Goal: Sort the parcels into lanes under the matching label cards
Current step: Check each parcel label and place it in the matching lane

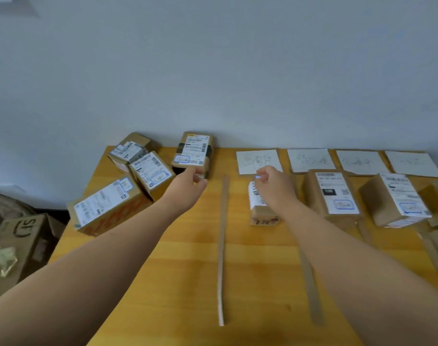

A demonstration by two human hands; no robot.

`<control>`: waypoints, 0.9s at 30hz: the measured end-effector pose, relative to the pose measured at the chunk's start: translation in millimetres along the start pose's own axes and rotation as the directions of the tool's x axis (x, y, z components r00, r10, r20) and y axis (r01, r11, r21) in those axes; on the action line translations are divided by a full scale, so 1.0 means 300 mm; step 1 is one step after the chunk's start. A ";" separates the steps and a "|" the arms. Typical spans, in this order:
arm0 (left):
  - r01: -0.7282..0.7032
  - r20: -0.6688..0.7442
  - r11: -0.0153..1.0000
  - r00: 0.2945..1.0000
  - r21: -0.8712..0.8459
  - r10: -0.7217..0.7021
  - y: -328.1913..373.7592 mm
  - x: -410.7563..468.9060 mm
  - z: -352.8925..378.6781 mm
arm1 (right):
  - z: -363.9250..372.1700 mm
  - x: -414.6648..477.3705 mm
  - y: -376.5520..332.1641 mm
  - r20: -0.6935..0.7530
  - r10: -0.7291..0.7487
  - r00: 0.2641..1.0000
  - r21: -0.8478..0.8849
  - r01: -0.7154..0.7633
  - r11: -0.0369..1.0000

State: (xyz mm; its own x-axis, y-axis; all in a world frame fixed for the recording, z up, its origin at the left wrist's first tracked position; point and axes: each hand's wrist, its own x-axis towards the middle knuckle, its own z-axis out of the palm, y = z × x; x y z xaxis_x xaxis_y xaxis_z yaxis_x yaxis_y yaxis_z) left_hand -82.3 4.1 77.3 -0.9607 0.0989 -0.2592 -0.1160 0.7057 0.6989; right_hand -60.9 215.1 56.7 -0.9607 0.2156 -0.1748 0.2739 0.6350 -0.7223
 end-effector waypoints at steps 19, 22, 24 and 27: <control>0.022 -0.030 0.992 0.999 0.126 -0.018 -0.545 0.081 -0.381 | 0.557 -0.038 -0.293 0.103 0.075 0.992 0.042 -0.079 0.996; 0.028 -0.017 0.951 1.000 0.307 -0.024 -0.586 0.088 -0.385 | 0.595 -0.038 -0.313 0.142 0.091 0.986 0.043 -0.098 0.994; 0.029 -0.009 0.897 1.000 0.442 -0.028 -0.613 0.091 -0.385 | 0.619 -0.035 -0.325 0.160 0.104 0.982 0.044 -0.112 0.993; 0.042 0.009 0.816 0.998 0.576 -0.057 -0.665 0.099 -0.386 | 0.651 -0.034 -0.333 0.183 0.121 0.976 0.040 -0.131 0.991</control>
State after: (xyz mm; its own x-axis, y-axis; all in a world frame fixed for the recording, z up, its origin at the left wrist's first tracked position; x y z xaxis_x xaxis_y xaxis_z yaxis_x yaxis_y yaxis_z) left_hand -116.8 -215.0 7.5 -0.9502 0.0647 -0.3049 0.0106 0.9843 0.1760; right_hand -87.3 4.6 -0.1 -0.9123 0.1517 -0.3804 0.3950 0.5712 -0.7195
